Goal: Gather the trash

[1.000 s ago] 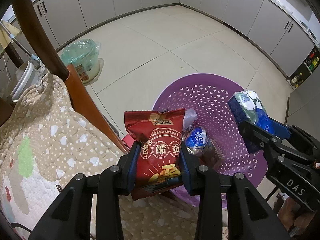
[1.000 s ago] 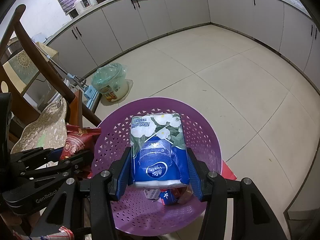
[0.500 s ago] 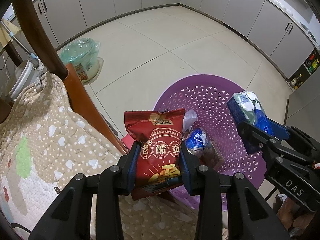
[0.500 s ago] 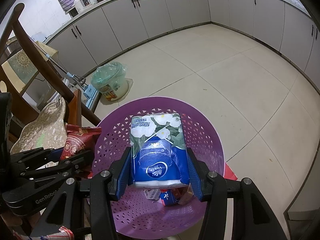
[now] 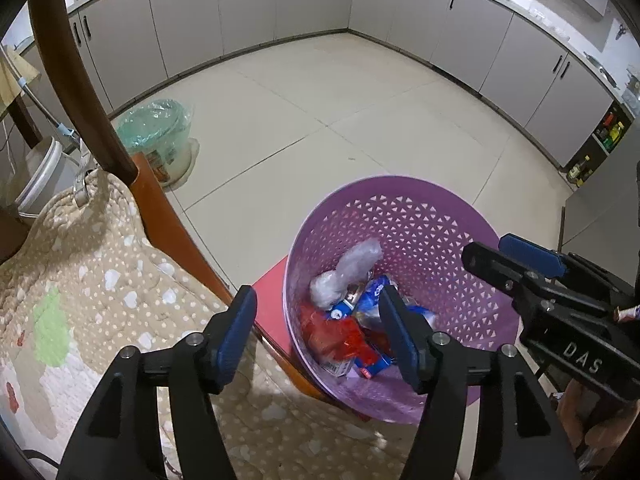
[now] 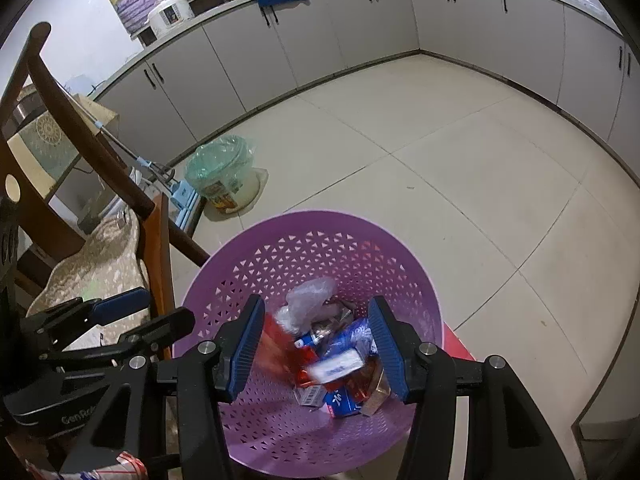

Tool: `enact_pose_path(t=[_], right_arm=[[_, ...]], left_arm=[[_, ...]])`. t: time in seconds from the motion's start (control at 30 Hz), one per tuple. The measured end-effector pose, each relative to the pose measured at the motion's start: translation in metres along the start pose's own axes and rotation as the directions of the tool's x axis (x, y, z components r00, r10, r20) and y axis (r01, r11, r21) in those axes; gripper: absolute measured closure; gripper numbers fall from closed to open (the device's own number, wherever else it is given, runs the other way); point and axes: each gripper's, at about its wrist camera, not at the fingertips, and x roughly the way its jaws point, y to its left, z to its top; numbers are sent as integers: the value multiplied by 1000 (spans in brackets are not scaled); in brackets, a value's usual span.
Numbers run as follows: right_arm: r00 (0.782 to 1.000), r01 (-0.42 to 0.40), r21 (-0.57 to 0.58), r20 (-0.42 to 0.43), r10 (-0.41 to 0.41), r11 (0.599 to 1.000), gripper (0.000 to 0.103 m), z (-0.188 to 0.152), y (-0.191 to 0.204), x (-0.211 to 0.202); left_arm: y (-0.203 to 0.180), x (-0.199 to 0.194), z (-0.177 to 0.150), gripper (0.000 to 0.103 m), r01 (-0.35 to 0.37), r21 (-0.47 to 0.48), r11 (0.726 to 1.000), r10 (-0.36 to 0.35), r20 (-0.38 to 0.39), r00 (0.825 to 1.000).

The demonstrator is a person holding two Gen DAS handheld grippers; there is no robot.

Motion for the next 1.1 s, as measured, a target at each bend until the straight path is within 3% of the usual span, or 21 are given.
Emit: enact_pose_path(t=[0.37,1.1], right_arm=[[1000,7,23,19,-8,1000,43,-6,-2,-18],[997,-2,5,71,2,1000,38,-40,28,-71]], left_arm=[[4,-25,-8,27,-2,-35,999,3,30,1000],[7,-90,-39,24,-29,-80,996,34,65,997]])
